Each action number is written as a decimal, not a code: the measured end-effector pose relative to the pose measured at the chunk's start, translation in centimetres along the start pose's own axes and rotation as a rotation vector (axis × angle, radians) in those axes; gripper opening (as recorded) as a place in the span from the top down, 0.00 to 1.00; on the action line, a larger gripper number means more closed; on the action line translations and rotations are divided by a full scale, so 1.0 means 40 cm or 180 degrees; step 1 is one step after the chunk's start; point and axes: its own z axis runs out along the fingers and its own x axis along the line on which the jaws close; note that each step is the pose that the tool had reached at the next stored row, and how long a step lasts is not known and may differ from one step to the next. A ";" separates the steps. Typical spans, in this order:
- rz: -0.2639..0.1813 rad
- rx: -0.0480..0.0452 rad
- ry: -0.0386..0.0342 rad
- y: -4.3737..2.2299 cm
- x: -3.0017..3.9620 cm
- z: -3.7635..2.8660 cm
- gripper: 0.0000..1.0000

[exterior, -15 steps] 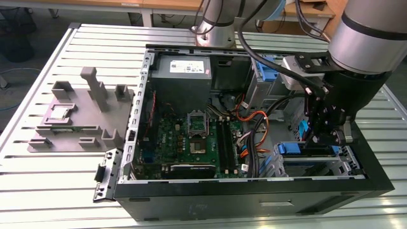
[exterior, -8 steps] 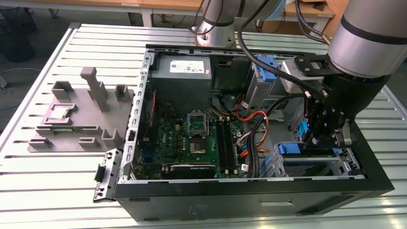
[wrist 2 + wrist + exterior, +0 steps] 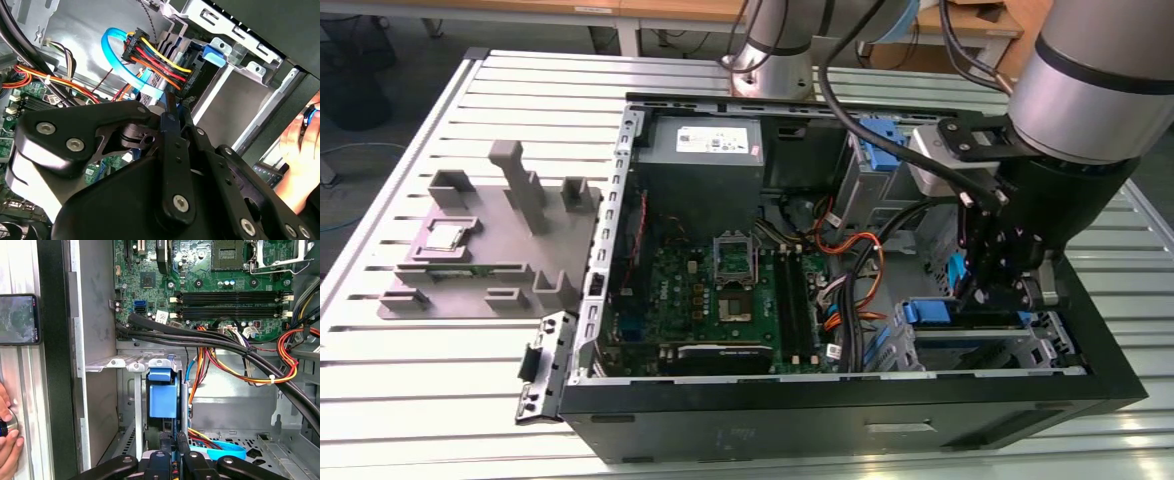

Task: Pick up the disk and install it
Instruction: 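Insert the second disk wire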

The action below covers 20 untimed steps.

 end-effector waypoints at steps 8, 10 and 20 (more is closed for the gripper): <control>0.0000 0.0000 0.0001 -0.003 0.002 -0.024 0.77; 0.0000 0.0000 0.0001 -0.004 0.003 -0.037 0.77; -0.0001 -0.0004 0.0001 -0.007 0.005 -0.059 0.90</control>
